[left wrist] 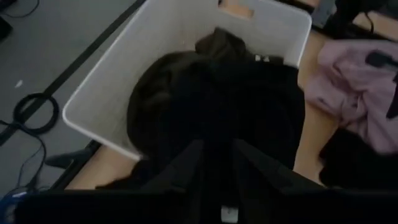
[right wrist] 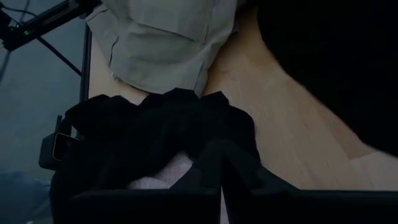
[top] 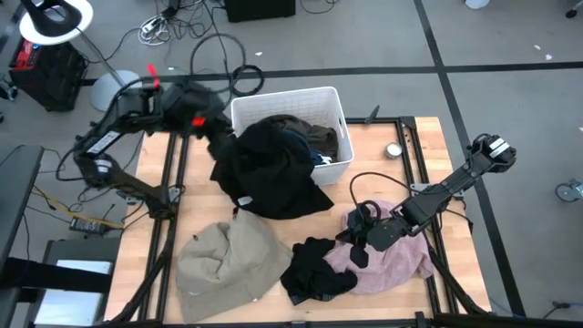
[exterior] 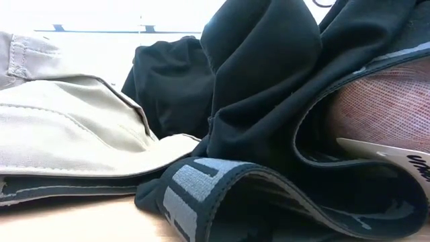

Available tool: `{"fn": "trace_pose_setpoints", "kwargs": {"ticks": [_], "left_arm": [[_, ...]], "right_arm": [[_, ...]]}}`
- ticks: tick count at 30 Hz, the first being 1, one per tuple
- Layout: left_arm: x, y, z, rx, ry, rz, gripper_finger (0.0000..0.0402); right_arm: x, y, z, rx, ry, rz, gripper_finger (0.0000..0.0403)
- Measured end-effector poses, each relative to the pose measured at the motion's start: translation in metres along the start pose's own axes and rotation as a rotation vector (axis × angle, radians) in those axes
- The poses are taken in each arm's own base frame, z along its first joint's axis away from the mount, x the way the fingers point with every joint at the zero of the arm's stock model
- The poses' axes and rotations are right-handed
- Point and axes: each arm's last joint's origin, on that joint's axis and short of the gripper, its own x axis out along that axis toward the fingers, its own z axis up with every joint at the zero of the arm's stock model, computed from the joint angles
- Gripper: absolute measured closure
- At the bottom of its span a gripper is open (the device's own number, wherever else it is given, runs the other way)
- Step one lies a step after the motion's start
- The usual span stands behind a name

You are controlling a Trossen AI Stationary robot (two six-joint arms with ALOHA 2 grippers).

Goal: Sort clothes
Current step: Put the black shirt into the white laundry bin

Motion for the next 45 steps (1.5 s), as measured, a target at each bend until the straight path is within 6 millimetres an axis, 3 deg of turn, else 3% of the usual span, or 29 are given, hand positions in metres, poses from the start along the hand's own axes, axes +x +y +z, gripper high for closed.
{"fn": "trace_pose_setpoints", "kwargs": {"ticks": [6, 18, 22, 27, 32, 34, 45], "left_arm": [[0.006, 0.0, -0.048, -0.053, -0.01, -0.028, 0.0316], [0.046, 0.011, -0.125, -0.233, 0.038, -0.027, 0.0316], [0.059, 0.012, -0.138, -0.257, 0.097, -0.001, 0.0305], [0.073, 0.012, -0.15, -0.242, 0.15, 0.033, 0.0255], [0.09, 0.014, -0.164, -0.021, 0.194, 0.11, 0.0194], [0.097, 0.014, -0.169, -0.023, 0.218, 0.124, 0.0178], [0.138, 0.01, -0.186, -0.044, 0.126, 0.066, 0.0184]], "right_arm": [[0.0, 0.0, 0.002, 0.023, -0.012, 0.008, 0.0403], [0.002, 0.001, 0.007, 0.054, -0.046, 0.026, 0.0403], [0.003, -0.001, 0.011, 0.069, -0.062, 0.028, 0.0403], [0.004, -0.002, 0.014, 0.083, -0.078, 0.03, 0.0403], [0.005, -0.003, 0.015, 0.088, -0.082, 0.026, 0.0403], [0.005, -0.003, 0.016, 0.09, -0.084, 0.027, 0.0403], [0.005, -0.003, 0.016, 0.124, -0.086, 0.031, 0.0403]]}}
